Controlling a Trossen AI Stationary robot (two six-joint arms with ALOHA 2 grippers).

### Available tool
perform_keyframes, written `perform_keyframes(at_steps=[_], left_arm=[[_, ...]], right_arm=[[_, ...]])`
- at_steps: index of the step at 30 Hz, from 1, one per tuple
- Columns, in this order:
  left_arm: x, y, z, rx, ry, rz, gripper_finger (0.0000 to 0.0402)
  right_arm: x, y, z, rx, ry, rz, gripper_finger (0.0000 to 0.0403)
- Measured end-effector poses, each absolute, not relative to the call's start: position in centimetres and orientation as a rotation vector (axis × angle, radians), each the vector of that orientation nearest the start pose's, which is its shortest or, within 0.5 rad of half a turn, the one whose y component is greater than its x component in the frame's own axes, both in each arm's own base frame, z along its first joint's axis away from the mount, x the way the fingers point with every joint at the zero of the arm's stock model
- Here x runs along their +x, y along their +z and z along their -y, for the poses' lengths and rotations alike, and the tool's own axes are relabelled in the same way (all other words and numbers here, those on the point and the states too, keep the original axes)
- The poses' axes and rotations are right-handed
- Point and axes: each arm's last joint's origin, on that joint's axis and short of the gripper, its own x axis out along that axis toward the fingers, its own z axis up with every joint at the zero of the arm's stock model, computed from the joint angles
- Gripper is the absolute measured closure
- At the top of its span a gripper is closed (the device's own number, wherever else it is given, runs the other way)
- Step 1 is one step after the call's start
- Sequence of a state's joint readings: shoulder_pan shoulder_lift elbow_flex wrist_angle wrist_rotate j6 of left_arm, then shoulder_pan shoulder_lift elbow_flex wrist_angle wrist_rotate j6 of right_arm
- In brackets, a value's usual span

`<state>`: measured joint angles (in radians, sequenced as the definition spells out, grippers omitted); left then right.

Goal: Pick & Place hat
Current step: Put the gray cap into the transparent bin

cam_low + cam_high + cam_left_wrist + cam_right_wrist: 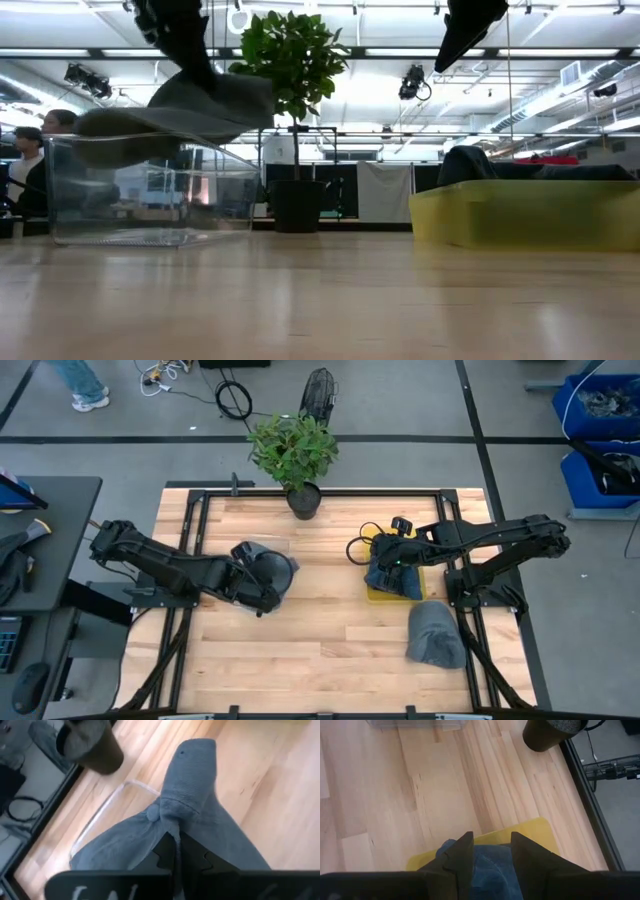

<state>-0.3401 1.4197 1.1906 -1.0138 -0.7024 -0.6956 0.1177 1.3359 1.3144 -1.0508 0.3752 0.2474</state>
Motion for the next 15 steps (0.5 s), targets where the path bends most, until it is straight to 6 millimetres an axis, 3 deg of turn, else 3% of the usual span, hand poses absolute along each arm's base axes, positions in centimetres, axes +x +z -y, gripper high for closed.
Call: perform_keyframes(at_steps=[6, 15], left_arm=[[25.0, 27.3, 6.9, -0.060, 0.654, -0.935, 0.0382], [25.0, 27.1, 5.6, -0.067, 0.707, -0.962, 0.0302]], right_arm=[[25.0, 33.2, -1.9, -0.058, -0.347, -1.007, 0.0269], [25.0, 33.2, -1.9, -0.060, -0.346, -1.007, 0.0269]])
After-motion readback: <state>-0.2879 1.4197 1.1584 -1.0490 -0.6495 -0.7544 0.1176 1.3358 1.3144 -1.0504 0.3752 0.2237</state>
